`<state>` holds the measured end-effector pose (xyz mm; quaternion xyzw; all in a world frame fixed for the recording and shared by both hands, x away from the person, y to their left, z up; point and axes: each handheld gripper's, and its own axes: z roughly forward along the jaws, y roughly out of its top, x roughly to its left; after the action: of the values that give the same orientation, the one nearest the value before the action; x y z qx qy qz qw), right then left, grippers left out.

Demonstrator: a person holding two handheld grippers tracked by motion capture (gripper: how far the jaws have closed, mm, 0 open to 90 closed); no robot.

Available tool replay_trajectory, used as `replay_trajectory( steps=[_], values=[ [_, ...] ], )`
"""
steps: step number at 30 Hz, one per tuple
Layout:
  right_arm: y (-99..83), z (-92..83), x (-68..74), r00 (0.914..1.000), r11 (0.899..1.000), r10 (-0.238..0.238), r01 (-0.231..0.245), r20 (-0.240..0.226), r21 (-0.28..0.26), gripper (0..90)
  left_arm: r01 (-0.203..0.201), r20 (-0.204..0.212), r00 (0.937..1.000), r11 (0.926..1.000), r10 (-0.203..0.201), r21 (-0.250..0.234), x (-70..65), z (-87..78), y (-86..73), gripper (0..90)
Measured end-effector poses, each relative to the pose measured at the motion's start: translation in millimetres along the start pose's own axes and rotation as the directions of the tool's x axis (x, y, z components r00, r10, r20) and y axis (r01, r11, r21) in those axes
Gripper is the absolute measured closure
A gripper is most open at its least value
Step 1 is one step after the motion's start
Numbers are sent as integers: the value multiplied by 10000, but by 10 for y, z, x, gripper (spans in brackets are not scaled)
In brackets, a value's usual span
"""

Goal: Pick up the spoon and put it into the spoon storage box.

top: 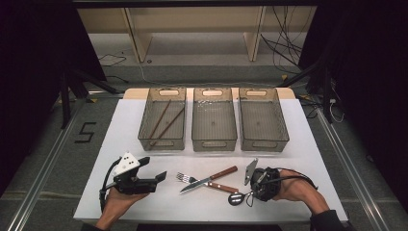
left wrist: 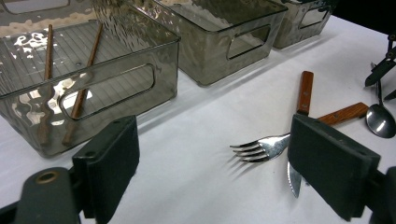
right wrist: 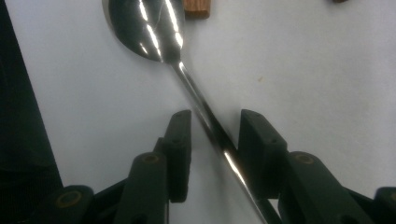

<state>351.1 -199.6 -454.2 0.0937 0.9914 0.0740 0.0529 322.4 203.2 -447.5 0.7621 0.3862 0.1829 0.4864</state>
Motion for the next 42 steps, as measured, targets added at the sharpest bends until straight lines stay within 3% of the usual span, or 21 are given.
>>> replay_trajectory(
  steps=[6, 15, 21, 34, 42],
  values=[
    [20, -7, 26, 9998, 9997, -179, 181, -110, 148, 740, 20, 34, 10000, 10000, -20, 3, -6, 4, -1, 165],
    [92, -7, 64, 9943, 9923, -1041, 1053, -212, 654, 799, -17, 30, 10000, 10000, 17, 40, -7, 7, 0, 165],
    [112, 0, 81, 9891, 9876, -1455, 1466, -229, 565, 826, -73, 42, 10000, 9999, 73, 83, -7, 5, 0, 165],
    [108, -32, 92, 9864, 9861, -1613, 1623, -305, 346, 866, -107, 43, 9999, 9999, 106, 116, -9, 11, 2, 167],
    [75, -121, 91, 9924, 9929, -1187, 1183, -340, -112, 900, -79, 37, 10000, 9999, 79, 118, -9, 11, 2, 167]
  ],
)
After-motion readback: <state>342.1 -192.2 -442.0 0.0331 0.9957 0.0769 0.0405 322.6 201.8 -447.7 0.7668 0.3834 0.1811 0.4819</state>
